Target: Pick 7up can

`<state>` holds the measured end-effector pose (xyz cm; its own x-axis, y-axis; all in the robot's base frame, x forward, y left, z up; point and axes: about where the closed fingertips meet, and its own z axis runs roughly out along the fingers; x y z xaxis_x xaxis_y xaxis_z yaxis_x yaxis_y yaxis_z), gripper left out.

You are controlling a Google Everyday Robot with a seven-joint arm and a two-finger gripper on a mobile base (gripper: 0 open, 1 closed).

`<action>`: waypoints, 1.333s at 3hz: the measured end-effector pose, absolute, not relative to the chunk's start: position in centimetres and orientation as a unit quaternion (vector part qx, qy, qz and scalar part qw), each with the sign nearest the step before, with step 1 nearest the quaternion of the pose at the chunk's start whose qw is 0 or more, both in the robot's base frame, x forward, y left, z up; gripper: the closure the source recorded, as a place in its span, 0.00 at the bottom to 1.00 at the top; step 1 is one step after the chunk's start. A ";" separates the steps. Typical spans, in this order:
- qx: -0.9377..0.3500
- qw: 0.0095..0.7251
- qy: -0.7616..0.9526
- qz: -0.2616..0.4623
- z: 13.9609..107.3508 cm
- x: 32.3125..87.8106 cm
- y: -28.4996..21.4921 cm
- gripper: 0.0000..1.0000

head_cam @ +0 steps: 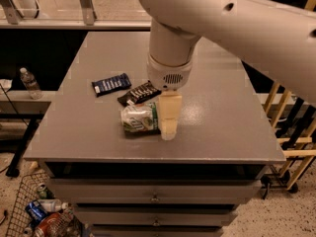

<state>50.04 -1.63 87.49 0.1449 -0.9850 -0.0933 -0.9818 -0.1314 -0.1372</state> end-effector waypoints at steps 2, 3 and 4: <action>-0.770 0.050 0.636 0.006 83.9 50.9 0.1 0.15; -0.774 0.039 0.631 0.021 82.6 51.0 0.4 0.38; -0.775 0.042 0.630 0.029 83.0 51.2 0.0 0.62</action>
Offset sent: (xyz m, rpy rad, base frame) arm 0.0127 0.0203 -0.0551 -0.0463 0.1122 0.0708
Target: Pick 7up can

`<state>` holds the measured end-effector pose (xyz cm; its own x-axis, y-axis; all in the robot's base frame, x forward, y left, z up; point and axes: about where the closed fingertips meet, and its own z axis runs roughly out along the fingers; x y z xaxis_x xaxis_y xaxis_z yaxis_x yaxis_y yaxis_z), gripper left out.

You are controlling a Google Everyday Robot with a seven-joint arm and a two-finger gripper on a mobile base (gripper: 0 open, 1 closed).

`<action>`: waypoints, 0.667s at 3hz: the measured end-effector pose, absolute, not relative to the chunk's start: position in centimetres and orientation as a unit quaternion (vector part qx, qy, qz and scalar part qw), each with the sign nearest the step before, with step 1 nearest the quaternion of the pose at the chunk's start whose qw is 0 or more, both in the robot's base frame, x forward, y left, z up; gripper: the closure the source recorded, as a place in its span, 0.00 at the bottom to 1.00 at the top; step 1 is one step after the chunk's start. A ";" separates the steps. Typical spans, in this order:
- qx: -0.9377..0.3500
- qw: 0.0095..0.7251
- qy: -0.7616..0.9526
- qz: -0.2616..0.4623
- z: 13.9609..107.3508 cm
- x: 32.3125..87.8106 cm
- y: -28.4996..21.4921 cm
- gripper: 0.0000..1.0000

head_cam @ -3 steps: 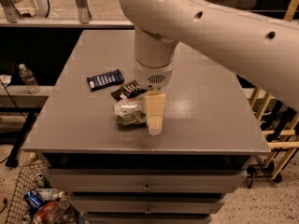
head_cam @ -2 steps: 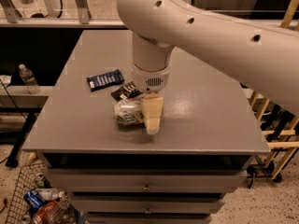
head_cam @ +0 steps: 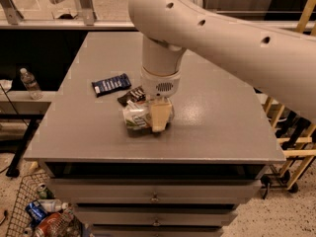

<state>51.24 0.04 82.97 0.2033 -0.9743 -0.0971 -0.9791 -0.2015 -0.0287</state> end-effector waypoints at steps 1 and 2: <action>-0.772 0.069 0.631 0.028 85.5 51.6 -1.1 0.83; -0.770 0.105 0.628 0.040 87.9 52.0 -2.3 1.00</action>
Offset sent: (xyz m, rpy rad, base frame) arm 0.0100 -0.0390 0.0796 0.1969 -0.0830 -0.0035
